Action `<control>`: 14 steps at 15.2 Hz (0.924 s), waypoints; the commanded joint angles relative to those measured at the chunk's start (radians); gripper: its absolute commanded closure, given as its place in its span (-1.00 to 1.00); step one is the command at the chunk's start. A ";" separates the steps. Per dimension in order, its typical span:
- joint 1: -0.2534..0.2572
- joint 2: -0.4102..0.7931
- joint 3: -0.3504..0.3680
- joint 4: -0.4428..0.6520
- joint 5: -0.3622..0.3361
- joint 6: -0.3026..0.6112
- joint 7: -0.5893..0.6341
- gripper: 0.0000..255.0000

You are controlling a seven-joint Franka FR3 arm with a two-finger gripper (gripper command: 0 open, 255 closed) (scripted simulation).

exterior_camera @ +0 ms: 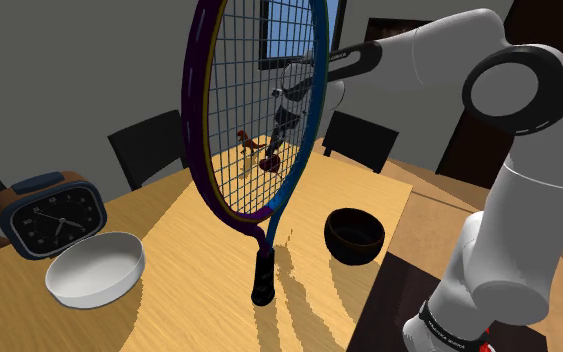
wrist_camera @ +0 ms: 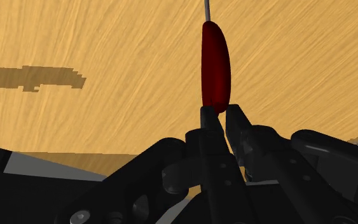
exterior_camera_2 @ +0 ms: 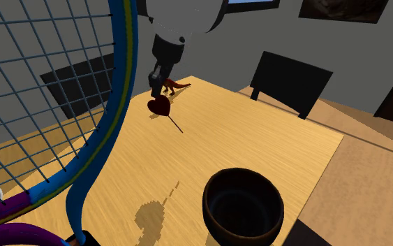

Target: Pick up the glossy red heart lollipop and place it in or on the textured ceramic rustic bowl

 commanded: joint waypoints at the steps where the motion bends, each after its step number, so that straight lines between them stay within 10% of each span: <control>1: 0.000 -0.008 -0.001 0.017 -0.010 -0.024 0.012 1.00; 14: -0.002 -0.037 -0.007 0.155 -0.055 -0.180 0.074 1.00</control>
